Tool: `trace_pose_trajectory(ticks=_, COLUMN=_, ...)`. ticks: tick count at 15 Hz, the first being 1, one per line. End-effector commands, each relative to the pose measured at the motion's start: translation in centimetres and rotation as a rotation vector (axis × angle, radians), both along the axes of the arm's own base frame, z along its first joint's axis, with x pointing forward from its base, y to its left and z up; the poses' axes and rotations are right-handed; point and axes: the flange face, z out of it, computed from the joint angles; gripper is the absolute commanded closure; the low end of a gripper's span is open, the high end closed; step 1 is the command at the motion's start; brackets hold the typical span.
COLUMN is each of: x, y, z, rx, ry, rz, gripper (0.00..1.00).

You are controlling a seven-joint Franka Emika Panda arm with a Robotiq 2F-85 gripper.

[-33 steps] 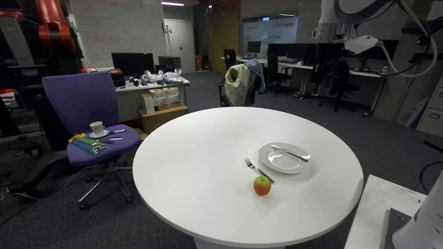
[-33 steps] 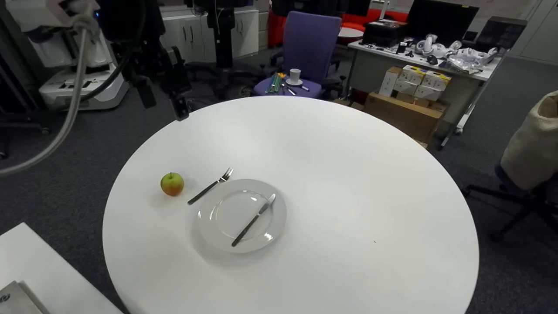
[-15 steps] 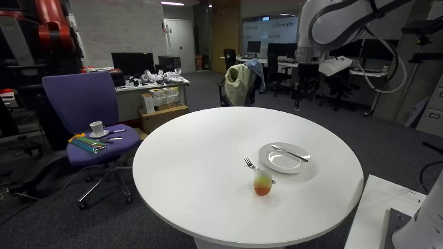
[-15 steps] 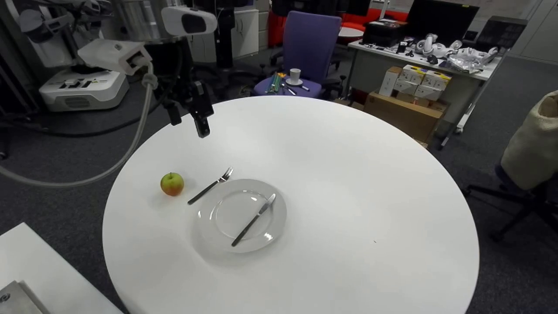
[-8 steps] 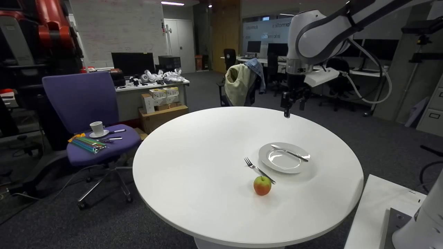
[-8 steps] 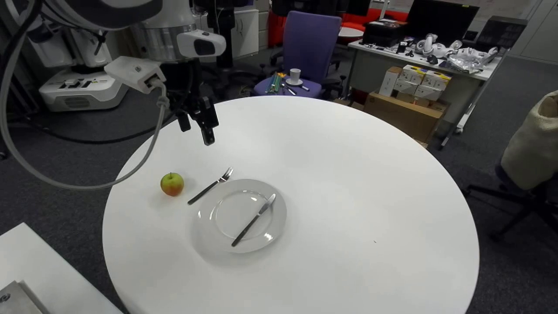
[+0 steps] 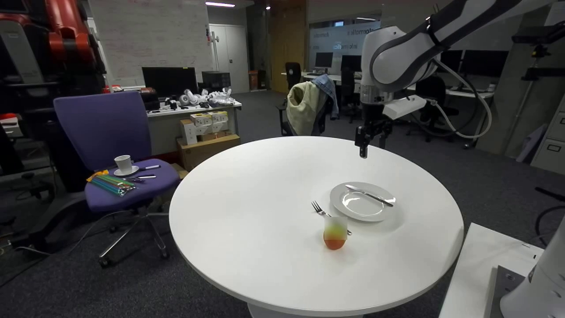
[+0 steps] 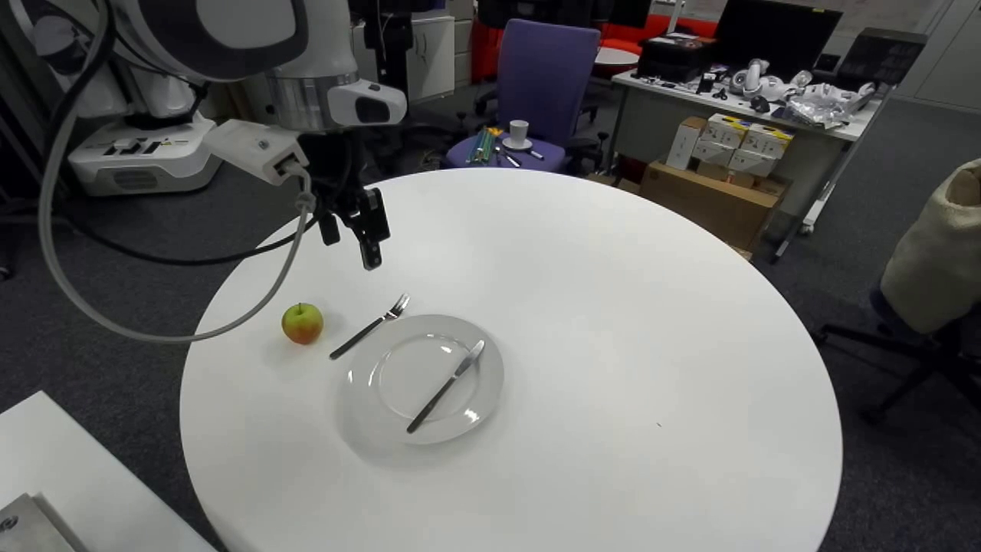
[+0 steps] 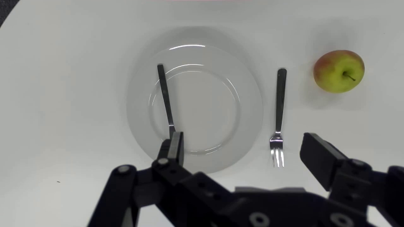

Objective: Put the silver fork on the white plate.

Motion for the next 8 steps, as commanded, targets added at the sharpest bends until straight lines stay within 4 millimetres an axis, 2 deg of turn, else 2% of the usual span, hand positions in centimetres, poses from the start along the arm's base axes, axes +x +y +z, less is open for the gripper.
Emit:
trace_pose_trajectory(ticks=1, x=0.0, y=0.0, z=0.0, rx=0.0, ry=0.001, rz=0.0, gripper=0.0)
trace_pose_trajectory(ticks=5, x=0.2, y=-0.3, z=-0.2, rx=-0.001, ry=0.008, rz=-0.008, gripper=0.0)
trace_pose_trajectory(ticks=8, x=0.9, y=-0.2, z=-1.8, rx=-0.015, ry=0.039, rz=-0.027, gripper=0.0)
